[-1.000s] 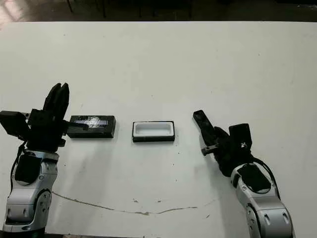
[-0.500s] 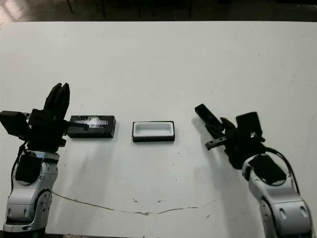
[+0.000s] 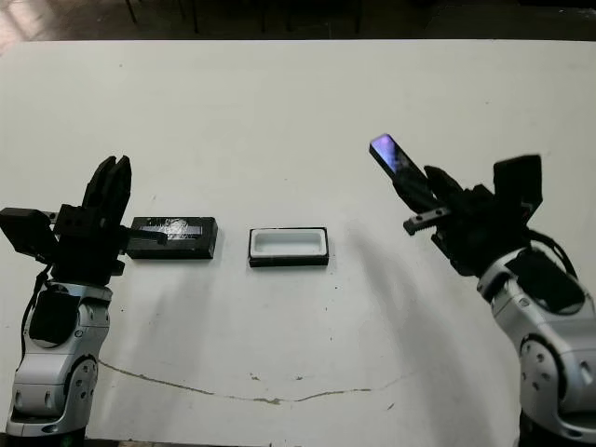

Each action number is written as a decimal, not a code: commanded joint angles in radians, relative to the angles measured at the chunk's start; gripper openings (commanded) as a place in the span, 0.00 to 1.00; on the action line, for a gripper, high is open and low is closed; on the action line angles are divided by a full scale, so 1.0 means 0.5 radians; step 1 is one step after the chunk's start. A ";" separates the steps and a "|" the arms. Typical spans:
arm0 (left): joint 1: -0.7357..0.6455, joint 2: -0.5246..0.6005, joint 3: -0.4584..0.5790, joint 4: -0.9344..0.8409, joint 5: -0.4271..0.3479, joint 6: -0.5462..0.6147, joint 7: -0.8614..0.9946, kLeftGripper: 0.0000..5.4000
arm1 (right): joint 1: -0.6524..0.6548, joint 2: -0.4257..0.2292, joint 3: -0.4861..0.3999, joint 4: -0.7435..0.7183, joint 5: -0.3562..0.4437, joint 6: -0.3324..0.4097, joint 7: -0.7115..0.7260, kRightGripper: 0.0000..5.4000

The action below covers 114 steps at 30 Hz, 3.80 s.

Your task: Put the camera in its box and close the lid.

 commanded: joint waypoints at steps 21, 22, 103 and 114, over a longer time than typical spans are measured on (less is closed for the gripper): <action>0.051 -0.019 -0.039 0.015 0.062 -0.006 0.055 0.00 | -0.729 -0.493 0.912 1.189 -0.319 -0.728 1.469 0.00; 0.052 -0.021 -0.038 0.015 0.060 -0.005 0.055 0.00 | -0.754 -0.483 0.934 1.236 -0.336 -0.752 1.511 0.00; 0.078 -0.038 -0.077 -0.037 0.085 0.041 0.073 0.00 | -0.960 -0.242 1.218 1.794 -0.745 -1.102 2.060 0.00; 0.089 -0.036 -0.075 -0.052 0.078 0.055 0.072 0.00 | -0.947 -0.234 1.240 1.736 -0.766 -1.031 2.015 0.00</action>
